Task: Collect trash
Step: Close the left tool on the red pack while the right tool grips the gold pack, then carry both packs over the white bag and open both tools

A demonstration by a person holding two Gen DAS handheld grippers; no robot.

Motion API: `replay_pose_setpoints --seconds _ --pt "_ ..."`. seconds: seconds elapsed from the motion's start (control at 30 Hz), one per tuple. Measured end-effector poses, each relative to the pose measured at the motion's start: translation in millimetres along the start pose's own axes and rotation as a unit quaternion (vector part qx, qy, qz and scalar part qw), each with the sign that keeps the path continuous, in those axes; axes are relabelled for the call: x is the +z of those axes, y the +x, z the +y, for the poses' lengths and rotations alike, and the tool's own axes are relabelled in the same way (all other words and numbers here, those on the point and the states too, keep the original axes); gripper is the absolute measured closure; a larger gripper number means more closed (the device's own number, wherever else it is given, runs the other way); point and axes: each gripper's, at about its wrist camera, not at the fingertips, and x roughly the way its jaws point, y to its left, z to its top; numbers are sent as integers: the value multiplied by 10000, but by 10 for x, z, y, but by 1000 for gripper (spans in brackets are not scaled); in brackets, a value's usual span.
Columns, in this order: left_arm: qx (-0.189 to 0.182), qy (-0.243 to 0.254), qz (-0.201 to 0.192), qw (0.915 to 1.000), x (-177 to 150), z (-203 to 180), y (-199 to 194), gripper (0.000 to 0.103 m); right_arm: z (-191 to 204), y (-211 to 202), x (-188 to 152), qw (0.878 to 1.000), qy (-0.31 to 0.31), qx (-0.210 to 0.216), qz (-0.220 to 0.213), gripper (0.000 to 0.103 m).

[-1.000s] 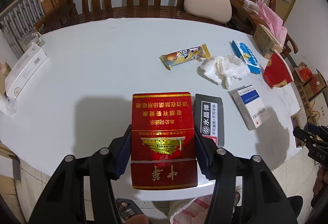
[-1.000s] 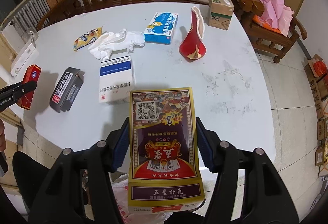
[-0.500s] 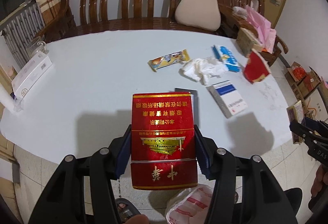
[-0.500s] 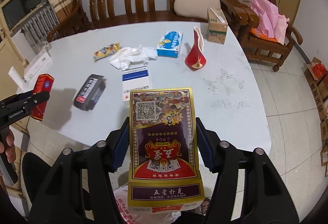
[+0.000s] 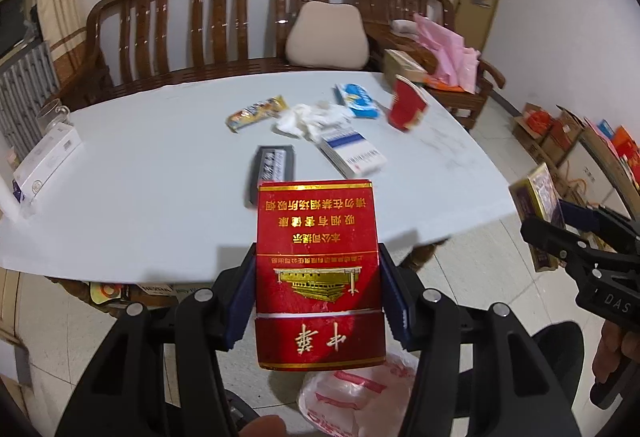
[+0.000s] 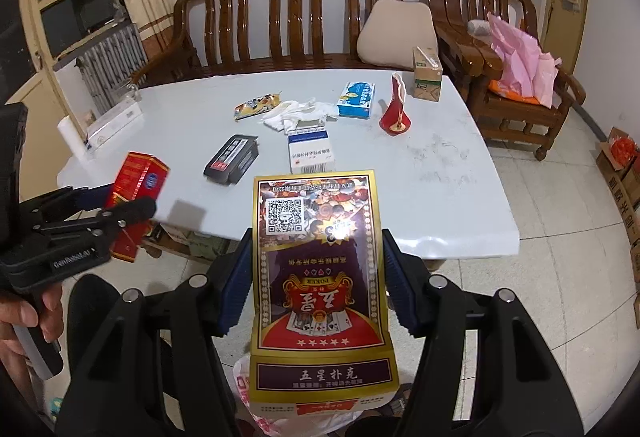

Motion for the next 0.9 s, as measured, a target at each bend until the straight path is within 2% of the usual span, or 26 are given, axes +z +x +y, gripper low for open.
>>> replay_pose_setpoints --seconds 0.23,0.5,0.67,0.9 --pt "-257 112 139 9995 -449 -192 -17 49 108 -170 -519 10000 -45 -28 2 45" --pt "-378 285 518 9975 -988 -353 122 49 137 -1 -1125 9990 33 -59 452 45" --pt "-477 387 905 9940 -1313 -465 383 49 97 170 -1364 9974 131 -92 701 45" --pt "-709 341 1700 9823 -1762 -547 911 49 -25 633 -1681 9911 356 -10 1284 45"
